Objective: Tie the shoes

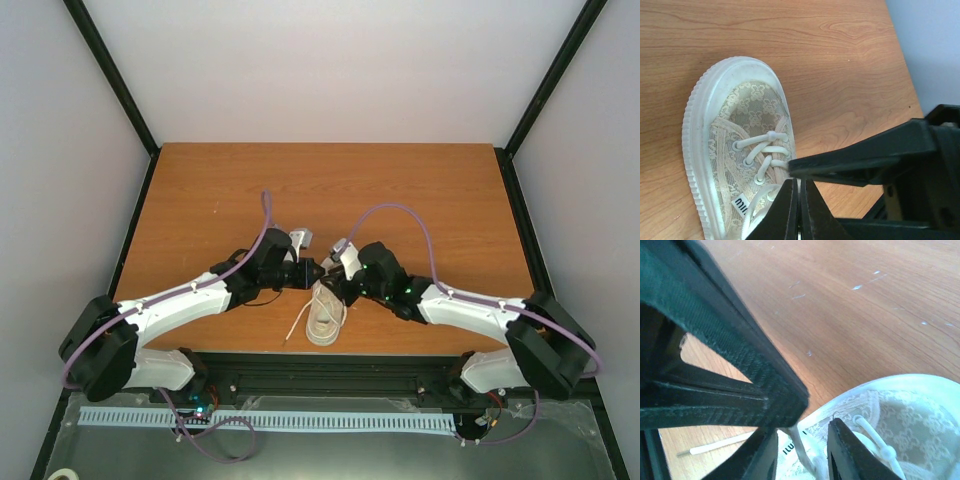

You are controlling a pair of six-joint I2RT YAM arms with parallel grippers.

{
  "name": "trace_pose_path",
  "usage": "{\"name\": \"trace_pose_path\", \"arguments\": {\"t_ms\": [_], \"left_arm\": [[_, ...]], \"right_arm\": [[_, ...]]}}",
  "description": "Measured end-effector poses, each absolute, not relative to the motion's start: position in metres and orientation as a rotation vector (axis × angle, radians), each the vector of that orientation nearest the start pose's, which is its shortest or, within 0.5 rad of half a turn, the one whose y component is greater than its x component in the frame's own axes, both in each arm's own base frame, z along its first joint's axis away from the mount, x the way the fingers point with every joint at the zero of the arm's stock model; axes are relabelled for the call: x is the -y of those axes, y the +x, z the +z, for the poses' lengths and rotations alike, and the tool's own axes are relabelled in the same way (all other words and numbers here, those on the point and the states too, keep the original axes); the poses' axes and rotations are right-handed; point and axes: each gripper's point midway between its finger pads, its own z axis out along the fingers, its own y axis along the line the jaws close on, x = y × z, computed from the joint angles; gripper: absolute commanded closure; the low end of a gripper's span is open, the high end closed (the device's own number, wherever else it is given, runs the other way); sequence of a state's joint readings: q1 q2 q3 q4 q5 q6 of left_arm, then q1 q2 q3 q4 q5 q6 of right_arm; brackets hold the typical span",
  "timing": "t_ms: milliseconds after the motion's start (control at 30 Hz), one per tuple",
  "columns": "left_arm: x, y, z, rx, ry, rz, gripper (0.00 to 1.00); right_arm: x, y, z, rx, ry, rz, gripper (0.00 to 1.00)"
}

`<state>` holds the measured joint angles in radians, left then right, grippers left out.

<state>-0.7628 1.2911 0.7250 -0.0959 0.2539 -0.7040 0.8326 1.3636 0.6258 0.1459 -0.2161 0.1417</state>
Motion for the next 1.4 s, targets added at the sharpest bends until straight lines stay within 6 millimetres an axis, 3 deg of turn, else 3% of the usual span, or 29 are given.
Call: {"name": "trace_pose_path", "arguments": {"t_ms": [233, 333, 567, 900, 1067, 1400], "left_arm": [[0.289, 0.244, 0.138, -2.422, 0.213, -1.01, 0.99], [0.289, 0.244, 0.138, -2.421, 0.209, -1.004, 0.99], [0.287, 0.244, 0.139, -2.42, 0.208, -1.001, 0.99], [0.287, 0.243, 0.143, -2.411, 0.212, -1.008, 0.99], [0.287, 0.242, 0.143, -2.413, 0.221, -1.006, 0.99], [0.287, 0.241, 0.143, -2.413, 0.227, -1.009, 0.99]], "right_arm": [[-0.29, 0.232, 0.143, -2.029, -0.792, 0.746, 0.42], [-0.28, 0.229, 0.147, -2.033, -0.764, 0.729, 0.39], [-0.27, 0.213, 0.147, -2.078, -0.756, 0.75, 0.49], [-0.296, 0.165, 0.114, -2.206, -0.877, 0.825, 0.59], [-0.299, 0.161, 0.109, -2.224, -0.87, 0.818, 0.65], [-0.298, 0.161, 0.088, -2.28, -0.867, 0.761, 0.89]]}}
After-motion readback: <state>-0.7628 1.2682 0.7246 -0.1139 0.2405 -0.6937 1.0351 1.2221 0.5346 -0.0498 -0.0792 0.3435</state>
